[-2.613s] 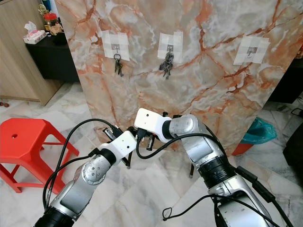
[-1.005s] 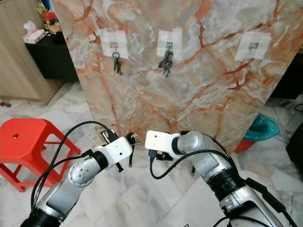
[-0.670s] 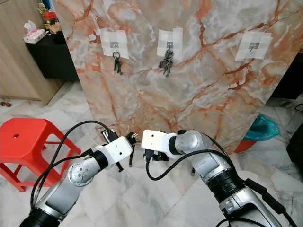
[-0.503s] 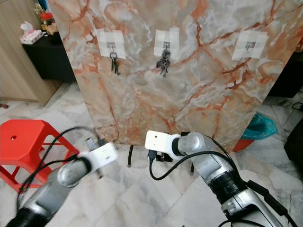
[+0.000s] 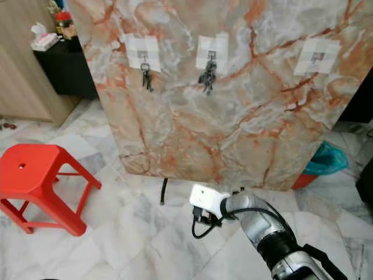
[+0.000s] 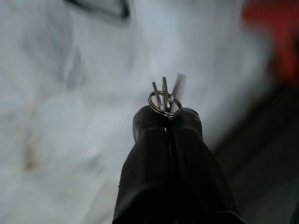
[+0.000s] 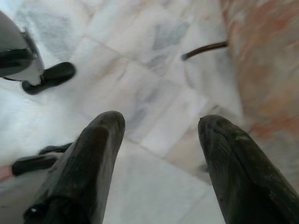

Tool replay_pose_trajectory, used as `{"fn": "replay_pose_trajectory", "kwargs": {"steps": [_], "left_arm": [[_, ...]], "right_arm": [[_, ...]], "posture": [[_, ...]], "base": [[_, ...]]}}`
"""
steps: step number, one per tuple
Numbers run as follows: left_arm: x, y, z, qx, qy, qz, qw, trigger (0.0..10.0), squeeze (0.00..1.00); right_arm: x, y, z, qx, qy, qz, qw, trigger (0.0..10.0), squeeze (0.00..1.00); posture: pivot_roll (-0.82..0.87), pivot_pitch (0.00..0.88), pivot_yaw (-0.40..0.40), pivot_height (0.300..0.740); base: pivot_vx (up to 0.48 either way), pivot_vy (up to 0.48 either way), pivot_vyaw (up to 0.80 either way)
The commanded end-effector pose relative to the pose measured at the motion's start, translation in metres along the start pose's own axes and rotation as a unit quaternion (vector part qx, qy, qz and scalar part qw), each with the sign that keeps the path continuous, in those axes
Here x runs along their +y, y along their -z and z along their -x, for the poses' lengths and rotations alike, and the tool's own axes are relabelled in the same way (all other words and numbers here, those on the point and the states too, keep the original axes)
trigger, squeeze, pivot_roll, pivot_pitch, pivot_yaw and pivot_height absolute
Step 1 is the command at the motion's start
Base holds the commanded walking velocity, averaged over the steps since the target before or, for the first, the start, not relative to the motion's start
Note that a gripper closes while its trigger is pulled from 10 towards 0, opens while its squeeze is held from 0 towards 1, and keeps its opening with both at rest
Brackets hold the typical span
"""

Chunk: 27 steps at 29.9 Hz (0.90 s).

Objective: Hang keys on a hook

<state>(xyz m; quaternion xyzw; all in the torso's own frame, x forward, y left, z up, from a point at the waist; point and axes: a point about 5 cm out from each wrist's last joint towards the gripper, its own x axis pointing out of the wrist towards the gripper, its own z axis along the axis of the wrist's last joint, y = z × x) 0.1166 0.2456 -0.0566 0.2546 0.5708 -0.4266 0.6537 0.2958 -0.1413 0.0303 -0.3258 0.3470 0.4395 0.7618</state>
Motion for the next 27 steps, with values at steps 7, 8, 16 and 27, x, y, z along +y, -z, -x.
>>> {"fn": "replay_pose_trajectory", "kwargs": {"steps": [7,8,16,27], "left_arm": [[0.032,-0.025,0.017,-0.106,-0.093,0.087,0.986,10.0,0.0],[0.032,-0.025,0.017,-0.106,-0.093,0.087,0.986,10.0,0.0],[0.058,-0.048,0.024,-0.167,-0.243,0.109,0.949,10.0,0.0],[0.066,-0.085,0.052,-0.315,-0.33,0.157,0.876,10.0,0.0]], "right_arm": [[0.03,0.049,-0.023,0.06,0.014,-0.107,0.992,10.0,0.0],[0.03,0.049,-0.023,0.06,0.014,-0.107,0.992,10.0,0.0],[0.054,0.073,-0.034,0.06,0.075,-0.242,0.966,10.0,0.0],[0.066,0.088,-0.036,0.044,0.116,-0.372,0.92,10.0,0.0]], "posture": [[0.06,0.047,-0.05,0.74],[0.06,0.047,-0.05,0.74],[0.05,0.031,-0.061,0.74],[0.06,0.0,-0.096,0.74]], "base": [[0.0,0.0,0.0],[0.0,0.0,0.0],[0.0,0.0,0.0],[0.0,0.0,0.0]]}}
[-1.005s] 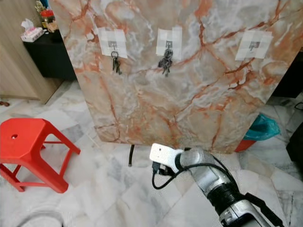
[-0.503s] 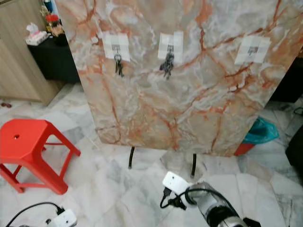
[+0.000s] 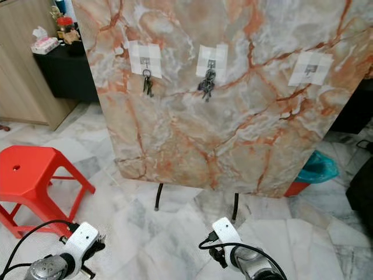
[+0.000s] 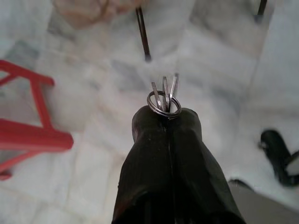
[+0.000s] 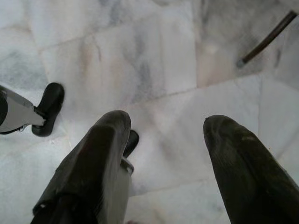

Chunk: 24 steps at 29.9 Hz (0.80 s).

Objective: Hang keys on a hook

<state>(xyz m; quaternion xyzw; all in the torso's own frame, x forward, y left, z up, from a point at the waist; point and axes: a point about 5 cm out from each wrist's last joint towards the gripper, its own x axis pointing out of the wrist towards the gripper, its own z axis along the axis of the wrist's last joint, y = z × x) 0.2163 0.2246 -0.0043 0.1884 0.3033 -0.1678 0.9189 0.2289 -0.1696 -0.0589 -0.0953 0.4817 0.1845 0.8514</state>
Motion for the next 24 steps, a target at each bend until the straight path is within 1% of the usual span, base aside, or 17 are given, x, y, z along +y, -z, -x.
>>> {"fn": "replay_pose_trajectory", "kwargs": {"steps": [1,3,5,6,7,9,10,12,13,14,15,18,21,24], "left_arm": [[0.001,-0.013,0.002,-0.049,-0.03,0.028,0.998,10.0,0.0],[0.0,-0.024,0.002,-0.081,-0.043,0.037,0.995,10.0,0.0],[0.0,-0.024,0.002,-0.081,-0.043,0.037,0.995,10.0,0.0],[-0.001,-0.033,0.001,-0.106,-0.052,0.04,0.992,10.0,0.0],[-0.001,-0.033,0.001,-0.106,-0.052,0.04,0.992,10.0,0.0],[-0.004,-0.062,-0.002,-0.173,-0.084,0.055,0.98,10.0,0.0],[-0.006,-0.079,-0.004,-0.205,-0.089,0.064,0.973,10.0,0.0],[-0.01,-0.101,-0.004,-0.242,-0.089,0.072,0.964,10.0,0.0],[-0.011,-0.107,-0.004,-0.251,-0.088,0.073,0.961,10.0,0.0],[-0.013,-0.117,-0.005,-0.266,-0.086,0.085,0.956,10.0,0.0],[-0.014,-0.123,-0.006,-0.274,-0.088,0.091,0.953,10.0,0.0],[-0.015,-0.123,-0.009,-0.264,-0.095,0.097,0.955,10.0,0.0],[-0.015,-0.121,-0.01,-0.262,-0.097,0.106,0.954,10.0,0.0],[-0.015,-0.118,-0.009,-0.255,-0.1,0.104,0.956,10.0,0.0]], "right_arm": [[0.0,0.0,0.0,-0.012,0.004,-0.032,0.999,10.0,0.0],[-0.001,-0.002,0.0,-0.02,0.008,-0.035,0.999,10.0,0.0],[-0.001,-0.002,0.0,-0.02,0.008,-0.035,0.999,10.0,0.0],[-0.001,-0.003,0.0,-0.025,0.014,-0.039,0.999,10.0,0.0],[-0.001,-0.003,0.0,-0.025,0.014,-0.039,0.999,10.0,0.0],[0.0,-0.006,-0.002,-0.038,0.04,-0.068,0.996,10.0,0.0],[-0.001,-0.006,-0.002,-0.043,0.06,-0.095,0.993,10.0,0.0],[-0.003,-0.004,-0.002,-0.048,0.083,-0.135,0.986,10.0,0.0],[-0.003,-0.003,-0.002,-0.049,0.088,-0.148,0.984,10.0,0.0],[-0.003,0.0,-0.002,-0.048,0.097,-0.159,0.981,10.0,0.0],[-0.002,0.003,-0.002,-0.046,0.1,-0.17,0.979,10.0,0.0],[0.001,0.007,-0.003,-0.044,0.098,-0.177,0.978,10.0,0.0],[0.001,0.007,-0.003,-0.039,0.101,-0.176,0.978,10.0,0.0],[0.0,0.011,-0.003,-0.026,0.108,-0.173,0.979,10.0,0.0]], "posture": [[0.06,0.0,-0.102,0.74],[0.06,0.0,-0.109,0.74],[0.06,0.0,-0.109,0.74],[0.06,0.0,-0.112,0.74],[0.06,0.0,-0.112,0.74],[0.05,0.0,-0.11,0.74],[0.05,0.0,-0.102,0.74],[0.04,0.0,-0.093,0.74],[0.04,0.0,-0.093,0.74],[0.04,0.0,-0.087,0.74],[0.04,0.0,-0.085,0.74],[0.04,0.0,-0.077,0.74],[0.03,0.0,-0.071,0.74],[0.04,0.0,-0.071,0.74]], "base": [[0.0,0.0,0.0],[0.0,0.0,0.0],[0.0,0.0,0.0],[0.0,0.0,0.0],[0.0,0.0,0.0],[0.0,0.0,0.0],[0.0,0.0,0.0],[0.0,0.0,0.0],[0.0,0.0,0.0],[0.0,0.0,0.0],[0.0,0.0,0.0],[0.0,0.0,0.0],[0.0,0.0,0.0],[0.0,0.0,0.0]]}}
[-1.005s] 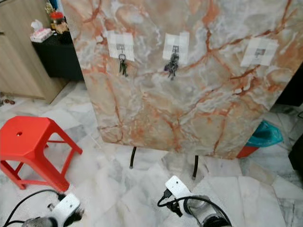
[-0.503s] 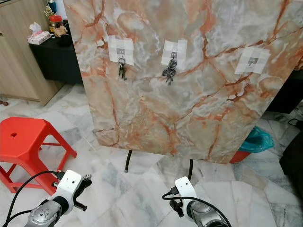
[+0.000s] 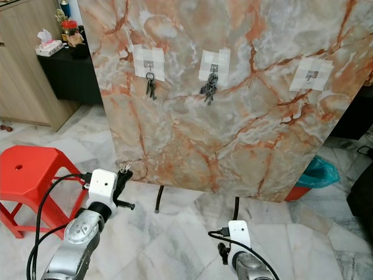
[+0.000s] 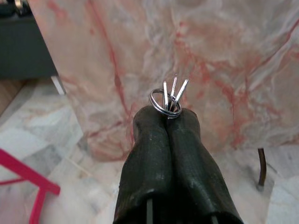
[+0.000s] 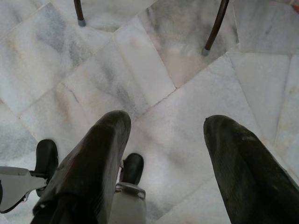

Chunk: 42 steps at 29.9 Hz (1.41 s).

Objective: Hang keys on a hook

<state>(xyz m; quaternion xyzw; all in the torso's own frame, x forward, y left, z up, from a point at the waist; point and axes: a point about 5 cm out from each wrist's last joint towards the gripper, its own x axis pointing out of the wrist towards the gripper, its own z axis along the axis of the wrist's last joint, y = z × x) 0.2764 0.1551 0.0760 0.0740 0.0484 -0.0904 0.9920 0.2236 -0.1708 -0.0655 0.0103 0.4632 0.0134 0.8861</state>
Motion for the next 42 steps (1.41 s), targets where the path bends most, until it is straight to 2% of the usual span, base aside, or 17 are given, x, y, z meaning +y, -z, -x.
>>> {"fn": "replay_pose_trajectory", "kwargs": {"steps": [1,8,12,15,25,33,42], "left_arm": [[0.002,0.001,0.001,0.007,-0.007,0.0,1.0,10.0,0.0],[0.011,0.005,0.009,0.012,-0.032,-0.001,0.999,10.0,0.0],[0.015,0.025,0.021,0.048,-0.037,-0.011,0.998,10.0,0.0],[0.019,0.027,0.024,0.053,-0.041,-0.012,0.998,10.0,0.0],[0.027,0.018,0.02,0.043,-0.042,-0.023,0.998,10.0,0.0],[0.021,0.014,0.016,0.041,-0.021,-0.03,0.999,10.0,0.0],[0.018,0.013,0.016,0.037,-0.015,-0.031,0.999,10.0,0.0]], "right_arm": [[-0.003,0.002,0.0,0.009,0.007,0.002,1.0,10.0,0.0],[-0.002,-0.001,0.0,0.009,0.01,0.002,1.0,10.0,0.0],[-0.003,-0.001,0.0,0.008,0.01,0.003,1.0,10.0,0.0],[-0.003,-0.001,0.0,0.007,0.011,-0.007,1.0,10.0,0.0],[-0.002,-0.001,0.0,0.002,0.015,-0.025,1.0,10.0,0.0],[-0.003,0.001,0.0,0.007,0.026,-0.049,0.998,10.0,0.0],[-0.005,0.003,0.0,0.013,0.031,-0.045,0.998,10.0,0.0]], "posture": [[0.04,0.0,-0.074,0.74],[0.03,0.0,-0.086,0.74],[0.02,0.0,-0.084,0.74],[0.01,0.0,-0.082,0.74],[0.02,0.016,-0.061,0.74],[0.01,0.015,-0.051,0.74],[0.02,0.005,-0.059,0.74]], "base": [[0.0,0.0,0.0],[0.0,0.0,0.0],[0.0,0.0,0.0],[0.087,0.0,0.0],[0.302,0.0,0.0],[0.397,0.0,0.0],[0.412,0.0,0.0]]}}
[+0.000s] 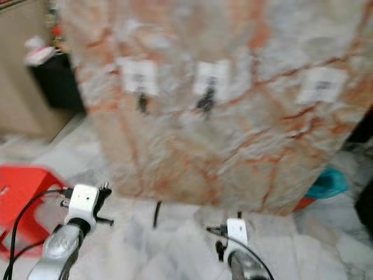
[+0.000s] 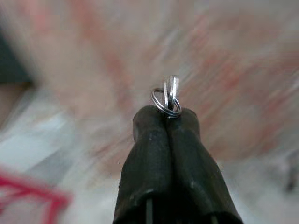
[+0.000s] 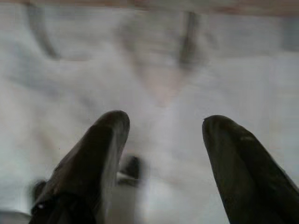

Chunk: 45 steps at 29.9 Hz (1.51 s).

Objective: Hang keys on a hook

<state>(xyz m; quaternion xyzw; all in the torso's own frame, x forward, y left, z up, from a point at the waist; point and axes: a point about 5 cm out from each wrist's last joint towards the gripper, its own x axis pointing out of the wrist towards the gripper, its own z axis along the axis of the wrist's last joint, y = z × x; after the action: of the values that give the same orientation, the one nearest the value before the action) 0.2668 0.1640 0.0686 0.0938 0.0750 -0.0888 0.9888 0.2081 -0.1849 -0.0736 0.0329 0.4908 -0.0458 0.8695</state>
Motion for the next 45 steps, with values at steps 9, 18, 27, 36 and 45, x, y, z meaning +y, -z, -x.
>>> {"fn": "replay_pose_trajectory", "kwargs": {"steps": [9,18,27,36,45], "left_arm": [[0.008,0.003,0.009,0.0,0.0,-0.024,1.0,10.0,0.0],[0.004,0.003,0.01,-0.006,0.005,-0.027,1.0,10.0,0.0],[0.004,-0.001,0.007,-0.012,0.01,-0.034,0.999,10.0,0.0],[0.003,-0.001,0.007,-0.013,0.009,-0.035,0.999,10.0,0.0],[0.0,-0.001,0.008,-0.014,0.008,-0.034,0.999,10.0,0.0]], "right_arm": [[0.013,-0.014,-0.001,-0.017,-0.016,0.009,1.0,10.0,0.0],[0.012,-0.012,-0.001,-0.015,-0.019,0.011,1.0,10.0,0.0],[0.014,-0.012,-0.001,-0.017,-0.017,0.005,1.0,10.0,0.0],[0.014,-0.013,-0.001,-0.018,-0.019,0.005,1.0,10.0,0.0],[0.012,-0.013,-0.001,-0.017,-0.018,0.007,1.0,10.0,0.0]], "posture": [[0.03,0.0,-0.067,0.74],[0.02,0.0,-0.061,0.74],[0.02,0.0,-0.057,0.74],[0.03,0.0,-0.063,0.74],[0.03,0.0,-0.077,0.74]], "base": [[0.038,0.0,0.0],[0.0,-0.392,0.0],[0.0,-0.458,0.0],[0.0,-0.469,0.0],[0.0,-0.469,0.0]]}}
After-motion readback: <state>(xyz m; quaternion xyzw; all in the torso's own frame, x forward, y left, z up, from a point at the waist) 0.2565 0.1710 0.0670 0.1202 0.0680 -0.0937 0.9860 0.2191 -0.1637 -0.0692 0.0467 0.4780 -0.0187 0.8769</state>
